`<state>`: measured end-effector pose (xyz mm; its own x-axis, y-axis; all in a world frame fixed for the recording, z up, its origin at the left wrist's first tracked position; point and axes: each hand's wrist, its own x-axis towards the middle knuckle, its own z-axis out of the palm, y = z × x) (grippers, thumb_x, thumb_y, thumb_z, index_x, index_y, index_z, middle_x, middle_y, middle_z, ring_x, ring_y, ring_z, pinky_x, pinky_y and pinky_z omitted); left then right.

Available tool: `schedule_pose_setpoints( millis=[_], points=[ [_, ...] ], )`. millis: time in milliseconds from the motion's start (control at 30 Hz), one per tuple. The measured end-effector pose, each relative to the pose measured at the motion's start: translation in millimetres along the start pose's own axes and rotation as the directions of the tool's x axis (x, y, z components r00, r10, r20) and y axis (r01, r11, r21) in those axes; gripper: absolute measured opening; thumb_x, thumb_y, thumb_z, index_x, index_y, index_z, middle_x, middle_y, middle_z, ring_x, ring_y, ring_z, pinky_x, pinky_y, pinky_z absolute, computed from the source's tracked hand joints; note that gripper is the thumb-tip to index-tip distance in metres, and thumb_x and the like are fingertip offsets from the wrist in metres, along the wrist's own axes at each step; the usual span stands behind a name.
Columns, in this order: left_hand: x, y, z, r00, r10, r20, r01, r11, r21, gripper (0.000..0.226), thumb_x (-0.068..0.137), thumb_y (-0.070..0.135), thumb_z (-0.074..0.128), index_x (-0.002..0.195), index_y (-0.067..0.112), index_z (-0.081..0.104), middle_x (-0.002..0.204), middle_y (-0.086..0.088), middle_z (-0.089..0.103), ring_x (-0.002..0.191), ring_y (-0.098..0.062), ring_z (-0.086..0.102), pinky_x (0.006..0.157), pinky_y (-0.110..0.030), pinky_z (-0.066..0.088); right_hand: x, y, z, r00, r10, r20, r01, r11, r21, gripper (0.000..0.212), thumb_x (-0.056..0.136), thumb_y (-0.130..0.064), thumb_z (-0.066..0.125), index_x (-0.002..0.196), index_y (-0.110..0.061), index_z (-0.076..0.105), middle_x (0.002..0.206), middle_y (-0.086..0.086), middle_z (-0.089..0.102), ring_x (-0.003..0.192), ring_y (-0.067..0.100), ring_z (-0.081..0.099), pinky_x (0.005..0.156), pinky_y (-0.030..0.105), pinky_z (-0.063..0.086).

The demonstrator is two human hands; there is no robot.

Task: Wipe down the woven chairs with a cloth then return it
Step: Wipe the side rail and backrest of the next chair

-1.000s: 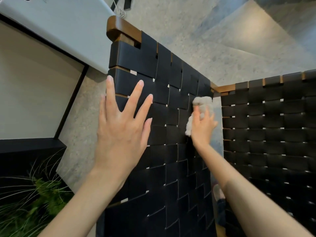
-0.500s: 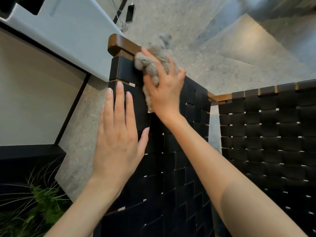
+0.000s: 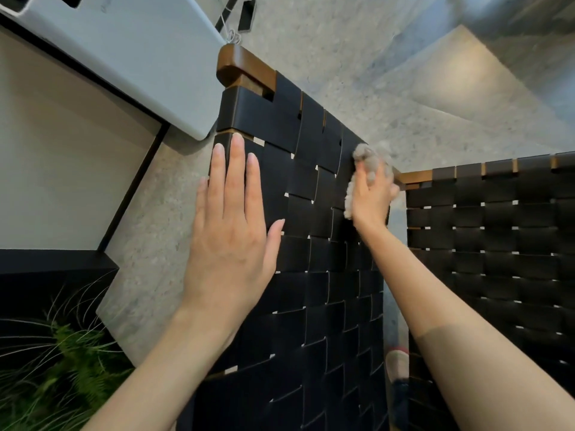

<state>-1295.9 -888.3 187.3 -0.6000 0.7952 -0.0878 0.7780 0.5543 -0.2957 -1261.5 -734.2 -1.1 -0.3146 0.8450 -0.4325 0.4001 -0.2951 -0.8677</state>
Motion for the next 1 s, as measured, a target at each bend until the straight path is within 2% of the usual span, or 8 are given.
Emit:
schedule_pose_setpoints(
  millis=[133,267,400,500,633,733,900,1000],
  points=[
    [0,-1,0,0.997,0.002,-0.074,-0.014,0.988,-0.156,0.062,0.096,0.023,0.042,0.148,-0.003,0.019,0.157,-0.019,0.008,0.146,-0.031,0.007,0.114,-0.050,0.026,-30,-77,17,0.914,-0.400,0.076,0.391,0.914,0.110,0.041,0.100,-0.036,0.043,0.138,-0.022,0.047,0.143,0.006,0.044,0.119,0.019,0.030,0.100,0.027,0.029],
    [-2,-3,-3,0.983,-0.105,-0.149,0.027,0.891,-0.453,0.060,0.094,0.007,0.045,0.148,0.003,0.020,0.158,-0.009,0.013,0.146,-0.020,0.012,0.115,-0.043,0.028,-59,-124,23,0.814,-0.560,0.153,0.553,0.829,0.086,0.040,0.099,-0.034,0.043,0.136,-0.021,0.050,0.144,0.010,0.043,0.120,0.027,0.032,0.102,0.042,0.033],
    [-24,-4,-12,0.975,-0.213,-0.056,0.124,0.741,-0.659,0.064,0.097,0.003,0.041,0.151,0.013,0.008,0.159,0.000,0.006,0.145,-0.006,0.004,0.115,-0.013,0.003,-111,-126,20,0.684,-0.701,0.205,0.700,0.709,0.088,0.036,0.096,-0.030,0.047,0.130,-0.022,0.057,0.141,0.009,0.046,0.108,0.019,0.031,0.098,0.042,0.036],
    [-72,-6,-14,0.978,-0.210,0.019,0.169,0.724,-0.668,0.060,0.101,0.014,0.035,0.151,0.016,0.002,0.159,0.004,0.001,0.143,-0.001,0.000,0.104,0.001,-0.005,-142,-106,15,0.646,-0.733,0.214,0.745,0.667,0.036,0.034,0.095,-0.025,0.049,0.128,-0.025,0.058,0.143,0.010,0.045,0.106,0.012,0.029,0.095,0.042,0.037],
    [-144,-11,-9,0.980,-0.175,0.100,0.196,0.720,-0.665,0.060,0.101,0.027,0.031,0.150,0.024,-0.004,0.157,0.013,-0.010,0.141,0.003,-0.008,0.099,0.004,-0.010,-186,-73,-2,0.701,-0.664,0.261,0.672,0.737,0.068,0.033,0.098,-0.024,0.045,0.128,-0.037,0.049,0.140,0.008,0.047,0.102,0.004,0.029,0.095,0.035,0.034],
    [-196,-16,-8,0.965,-0.172,0.196,0.261,0.656,-0.708,0.061,0.101,0.035,0.031,0.150,0.031,-0.005,0.155,0.021,-0.011,0.142,0.005,-0.008,0.108,-0.009,-0.005,-239,-40,-18,0.701,-0.649,0.295,0.670,0.741,0.041,0.035,0.099,-0.025,0.045,0.131,-0.038,0.044,0.139,-0.004,0.044,0.098,0.001,0.029,0.091,0.022,0.032],
    [-286,-16,-10,0.948,-0.139,0.285,0.307,0.630,-0.713,0.059,0.100,0.036,0.031,0.149,0.034,-0.004,0.154,0.023,-0.009,0.142,0.001,-0.008,0.119,-0.027,0.005,-333,20,-50,0.713,-0.558,0.424,0.616,0.788,0.001,0.040,0.100,-0.024,0.046,0.134,-0.042,0.037,0.143,0.000,0.043,0.102,0.015,0.031,0.087,0.003,0.024],
    [-339,-10,-12,0.940,-0.123,0.318,0.322,0.622,-0.714,0.057,0.101,0.033,0.029,0.148,0.035,-0.004,0.153,0.025,-0.011,0.143,-0.001,-0.009,0.120,-0.032,0.007,-389,48,-73,0.709,-0.541,0.451,0.607,0.794,-0.002,0.043,0.099,-0.021,0.046,0.129,-0.050,0.036,0.143,-0.001,0.044,0.104,0.004,0.033,0.093,0.011,0.025]
  ],
)
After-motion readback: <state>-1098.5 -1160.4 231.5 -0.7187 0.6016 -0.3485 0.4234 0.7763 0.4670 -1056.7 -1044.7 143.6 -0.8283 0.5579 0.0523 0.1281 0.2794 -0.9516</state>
